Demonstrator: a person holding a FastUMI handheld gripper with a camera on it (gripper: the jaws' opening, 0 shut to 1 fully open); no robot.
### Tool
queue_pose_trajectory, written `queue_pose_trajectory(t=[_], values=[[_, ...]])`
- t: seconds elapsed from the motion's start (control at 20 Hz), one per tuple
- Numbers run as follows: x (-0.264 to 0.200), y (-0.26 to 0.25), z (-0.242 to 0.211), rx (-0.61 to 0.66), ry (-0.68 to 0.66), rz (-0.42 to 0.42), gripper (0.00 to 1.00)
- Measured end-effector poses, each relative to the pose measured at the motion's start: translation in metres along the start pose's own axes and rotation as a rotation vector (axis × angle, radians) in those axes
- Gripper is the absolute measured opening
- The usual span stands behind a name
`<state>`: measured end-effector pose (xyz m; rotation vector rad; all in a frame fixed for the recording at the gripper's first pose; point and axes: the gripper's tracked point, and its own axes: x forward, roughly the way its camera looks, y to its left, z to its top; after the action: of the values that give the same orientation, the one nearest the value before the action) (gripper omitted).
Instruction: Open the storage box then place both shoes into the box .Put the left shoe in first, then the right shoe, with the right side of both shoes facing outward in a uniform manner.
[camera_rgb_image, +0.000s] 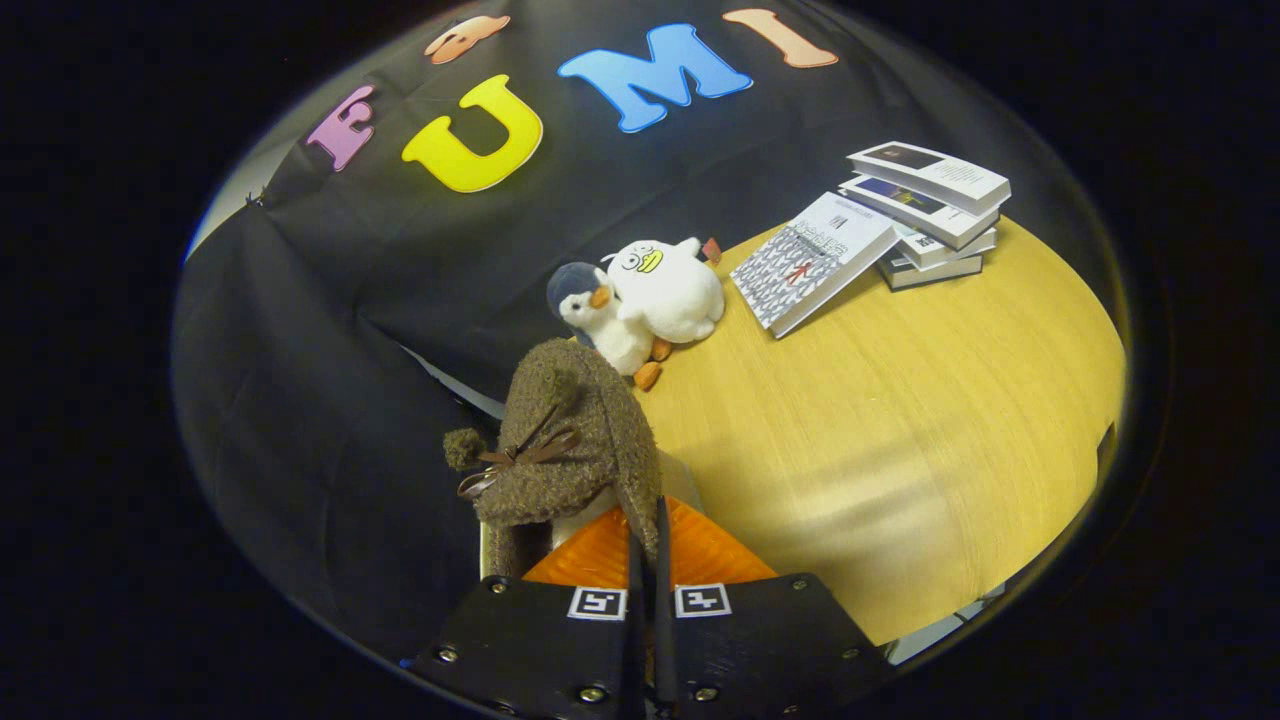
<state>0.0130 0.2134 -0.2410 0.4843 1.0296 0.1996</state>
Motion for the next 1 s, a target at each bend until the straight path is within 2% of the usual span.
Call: queue_pose_trajectory(t=[0.25, 0.45, 0.55, 0.6, 0.65, 0.7, 0.75, 0.8, 0.85, 1.0], values=[[0.02, 0.027, -0.023, -0.022, 0.02, 0.012, 0.03], [0.031, 0.022, -0.038, -0.032, 0.009, -0.04, 0.03], [0.035, 0.023, -0.046, -0.051, 0.004, -0.039, 0.09], [0.032, 0.03, -0.044, -0.044, -0.017, -0.011, 0.14], [0.031, 0.033, -0.04, -0.041, -0.035, -0.007, 0.36], [0.026, 0.031, -0.038, -0.064, -0.044, -0.011, 0.45], [0.022, 0.03, -0.035, -0.091, -0.048, -0.014, 0.63], [0.016, 0.03, -0.033, -0.122, -0.059, -0.014, 0.75], [0.009, 0.031, -0.029, -0.142, -0.073, -0.009, 0.98], [-0.018, 0.033, -0.007, -0.237, -0.155, 0.013, 0.98]])
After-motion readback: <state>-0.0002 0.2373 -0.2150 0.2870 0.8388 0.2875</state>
